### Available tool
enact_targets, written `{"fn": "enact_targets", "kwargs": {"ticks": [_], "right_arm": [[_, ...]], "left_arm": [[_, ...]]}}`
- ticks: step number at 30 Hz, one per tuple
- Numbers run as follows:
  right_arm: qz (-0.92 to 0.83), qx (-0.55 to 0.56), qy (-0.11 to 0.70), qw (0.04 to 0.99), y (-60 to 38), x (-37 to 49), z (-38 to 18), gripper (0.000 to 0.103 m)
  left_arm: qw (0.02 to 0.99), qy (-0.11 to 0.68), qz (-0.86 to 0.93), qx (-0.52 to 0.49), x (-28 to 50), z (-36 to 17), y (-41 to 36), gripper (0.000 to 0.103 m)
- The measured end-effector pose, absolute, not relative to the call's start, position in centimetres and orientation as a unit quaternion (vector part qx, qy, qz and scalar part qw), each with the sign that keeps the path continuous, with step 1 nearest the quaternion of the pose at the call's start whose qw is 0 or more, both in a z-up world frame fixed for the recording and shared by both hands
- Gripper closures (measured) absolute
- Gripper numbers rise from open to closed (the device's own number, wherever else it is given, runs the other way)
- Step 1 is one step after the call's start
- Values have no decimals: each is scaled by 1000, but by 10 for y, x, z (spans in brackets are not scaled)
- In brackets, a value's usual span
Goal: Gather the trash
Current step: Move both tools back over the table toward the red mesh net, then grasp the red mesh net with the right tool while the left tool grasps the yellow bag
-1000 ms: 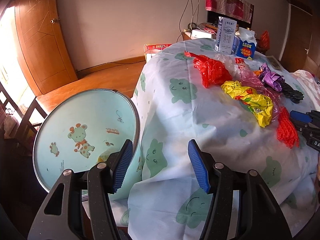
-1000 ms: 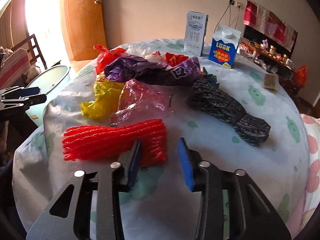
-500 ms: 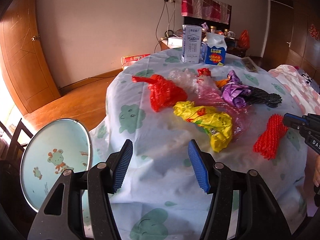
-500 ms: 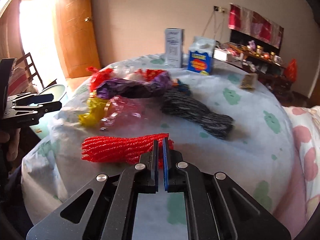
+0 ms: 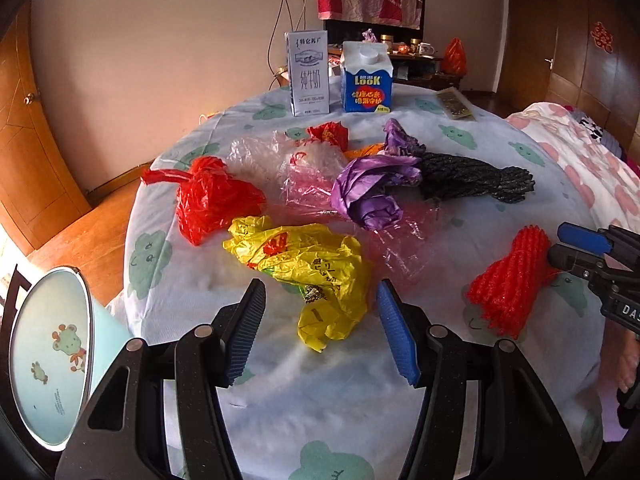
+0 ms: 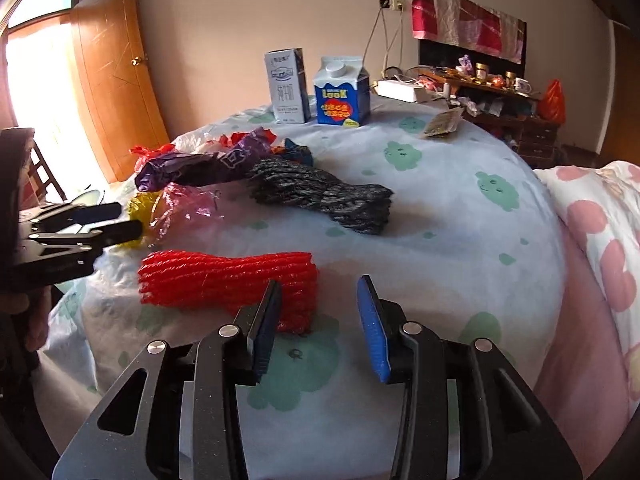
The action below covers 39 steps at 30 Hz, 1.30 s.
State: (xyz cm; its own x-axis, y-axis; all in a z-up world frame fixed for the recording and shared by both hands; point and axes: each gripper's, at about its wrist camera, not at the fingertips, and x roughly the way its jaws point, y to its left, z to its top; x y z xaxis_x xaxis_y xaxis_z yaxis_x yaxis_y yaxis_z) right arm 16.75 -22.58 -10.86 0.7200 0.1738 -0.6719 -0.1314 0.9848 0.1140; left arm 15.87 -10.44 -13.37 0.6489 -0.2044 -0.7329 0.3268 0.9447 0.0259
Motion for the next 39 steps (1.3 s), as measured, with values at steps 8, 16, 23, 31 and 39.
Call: {"fn": "enact_targets", "kwargs": {"ticks": [8, 16, 23, 31, 39], "right_arm": [[110, 37, 373, 920, -213, 173, -113, 63], [111, 12, 341, 933, -196, 165, -98, 50], [120, -8, 364, 924, -179, 179, -103, 49], [147, -23, 384, 911, -159, 184, -111, 88], [156, -24, 335, 929, -147, 170, -82, 89]], "left_arm": [[897, 398, -183, 64, 152, -131, -84, 77], [911, 361, -183, 80, 117, -108, -57, 77], [917, 363, -145, 71, 102, -105, -15, 77], [921, 372, -102, 50, 103, -109, 30, 77], [928, 360, -79, 47, 97, -101, 53, 77]]}}
